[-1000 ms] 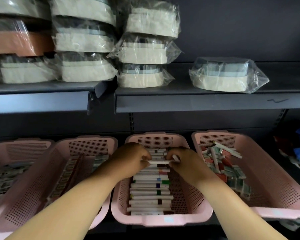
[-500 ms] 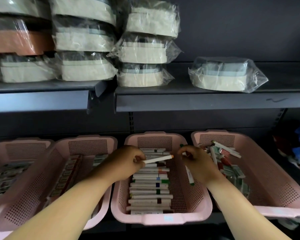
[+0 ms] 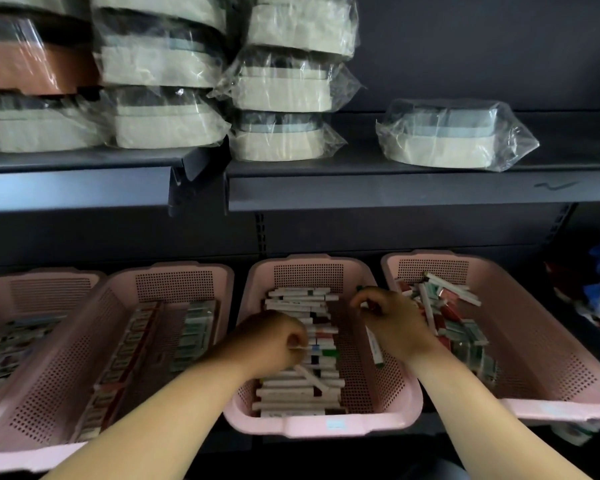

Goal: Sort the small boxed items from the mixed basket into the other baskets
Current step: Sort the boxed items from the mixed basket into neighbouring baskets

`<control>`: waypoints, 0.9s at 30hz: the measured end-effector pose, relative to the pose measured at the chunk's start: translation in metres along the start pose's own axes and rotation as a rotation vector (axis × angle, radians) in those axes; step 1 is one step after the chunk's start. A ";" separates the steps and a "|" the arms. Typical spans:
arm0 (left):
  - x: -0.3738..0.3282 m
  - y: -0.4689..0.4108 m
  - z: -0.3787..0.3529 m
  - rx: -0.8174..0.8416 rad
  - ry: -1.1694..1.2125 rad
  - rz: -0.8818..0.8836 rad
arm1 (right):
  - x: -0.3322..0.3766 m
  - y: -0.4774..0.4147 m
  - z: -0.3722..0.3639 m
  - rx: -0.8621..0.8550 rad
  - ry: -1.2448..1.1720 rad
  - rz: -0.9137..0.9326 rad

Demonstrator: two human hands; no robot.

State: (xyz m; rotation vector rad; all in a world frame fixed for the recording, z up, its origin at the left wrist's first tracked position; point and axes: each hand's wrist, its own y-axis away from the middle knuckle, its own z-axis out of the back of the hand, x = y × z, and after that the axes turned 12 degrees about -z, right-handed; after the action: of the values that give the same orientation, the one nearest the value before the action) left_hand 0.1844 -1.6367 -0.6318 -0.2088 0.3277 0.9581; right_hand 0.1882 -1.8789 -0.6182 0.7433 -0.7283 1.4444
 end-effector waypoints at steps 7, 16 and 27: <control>-0.002 0.007 0.002 0.075 -0.028 0.020 | -0.002 0.001 -0.002 0.003 0.029 0.006; 0.007 0.012 -0.003 0.089 -0.154 -0.032 | -0.005 -0.001 -0.006 0.004 0.062 -0.002; -0.024 -0.011 0.004 -0.228 0.204 0.035 | 0.011 0.003 -0.015 0.052 -0.069 0.010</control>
State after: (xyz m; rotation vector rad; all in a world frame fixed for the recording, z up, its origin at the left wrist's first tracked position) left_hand 0.1818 -1.6600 -0.6188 -0.5128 0.4100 1.0105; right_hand 0.1852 -1.8606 -0.6181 0.8341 -0.7499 1.4574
